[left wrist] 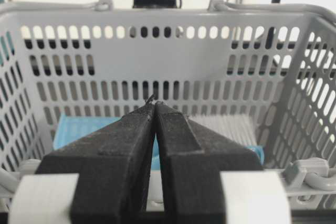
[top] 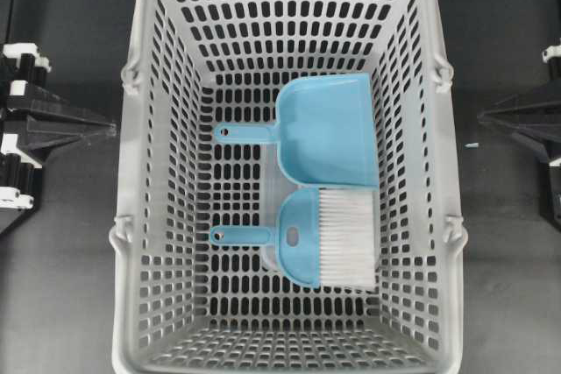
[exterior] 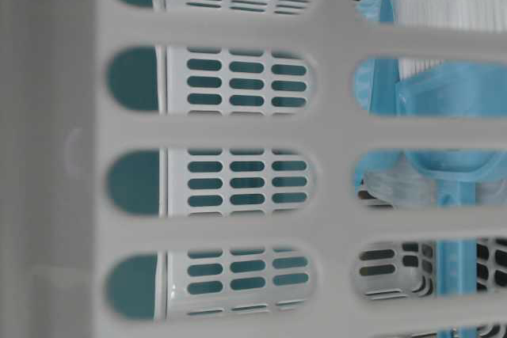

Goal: Pick up the hand brush from the shopping basket with the left arm.
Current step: 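Move the left gripper over the blue hand brush handle in the basket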

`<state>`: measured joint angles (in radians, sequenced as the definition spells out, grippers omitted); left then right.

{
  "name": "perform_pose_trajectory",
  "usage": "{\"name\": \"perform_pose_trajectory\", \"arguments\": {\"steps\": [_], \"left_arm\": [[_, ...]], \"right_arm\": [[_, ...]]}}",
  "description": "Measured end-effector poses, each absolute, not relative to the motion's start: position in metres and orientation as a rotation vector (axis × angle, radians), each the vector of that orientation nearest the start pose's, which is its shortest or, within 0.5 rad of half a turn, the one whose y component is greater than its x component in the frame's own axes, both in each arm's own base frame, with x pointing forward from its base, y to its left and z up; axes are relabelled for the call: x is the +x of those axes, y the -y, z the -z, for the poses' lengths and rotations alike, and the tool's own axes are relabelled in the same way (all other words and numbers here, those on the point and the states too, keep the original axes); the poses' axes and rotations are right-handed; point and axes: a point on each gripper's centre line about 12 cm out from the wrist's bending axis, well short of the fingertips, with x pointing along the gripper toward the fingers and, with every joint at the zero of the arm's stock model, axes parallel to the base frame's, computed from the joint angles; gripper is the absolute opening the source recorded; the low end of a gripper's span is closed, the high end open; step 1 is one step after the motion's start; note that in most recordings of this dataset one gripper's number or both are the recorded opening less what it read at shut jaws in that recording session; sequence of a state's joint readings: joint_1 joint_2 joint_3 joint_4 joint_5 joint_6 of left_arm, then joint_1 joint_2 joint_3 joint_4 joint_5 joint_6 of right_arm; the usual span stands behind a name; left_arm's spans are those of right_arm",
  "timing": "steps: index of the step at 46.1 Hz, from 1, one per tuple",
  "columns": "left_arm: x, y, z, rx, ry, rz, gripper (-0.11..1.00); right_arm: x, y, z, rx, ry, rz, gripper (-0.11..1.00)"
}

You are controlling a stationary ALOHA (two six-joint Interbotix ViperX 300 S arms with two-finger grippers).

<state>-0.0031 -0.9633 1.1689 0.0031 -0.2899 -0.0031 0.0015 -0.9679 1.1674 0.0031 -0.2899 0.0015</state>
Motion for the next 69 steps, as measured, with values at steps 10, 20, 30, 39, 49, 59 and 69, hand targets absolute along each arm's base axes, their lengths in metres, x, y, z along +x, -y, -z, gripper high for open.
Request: {"name": "perform_pose_trajectory", "arguments": {"steps": [10,20,30,39,49,59,69], "left_arm": [[0.214,0.005,-0.329,-0.009,0.093,0.026,0.00],[0.252,0.008,-0.344,-0.009,-0.129,0.030,0.00],[0.296,0.016,-0.349,0.004,-0.414,0.042,0.00],[0.331,0.023,-0.345,0.012,-0.605,0.047,0.00],[0.358,0.026,-0.332,0.017,-0.754,0.043,0.11],[0.379,0.032,-0.311,-0.030,-0.903,0.018,0.73],[0.396,0.051,-0.282,-0.089,-1.018,-0.001,0.89]], "right_arm": [[0.198,0.000,-0.299,0.021,0.092,-0.001,0.00],[0.198,0.000,-0.296,0.040,0.000,0.001,0.00],[0.195,0.000,-0.292,0.040,-0.090,0.002,0.00],[0.193,0.000,-0.291,0.035,-0.112,0.002,0.16],[0.192,0.000,-0.292,0.038,-0.107,0.002,0.74],[0.189,0.000,-0.297,0.038,-0.083,0.002,0.80],[0.189,0.000,-0.297,0.040,-0.083,0.002,0.80]]}}
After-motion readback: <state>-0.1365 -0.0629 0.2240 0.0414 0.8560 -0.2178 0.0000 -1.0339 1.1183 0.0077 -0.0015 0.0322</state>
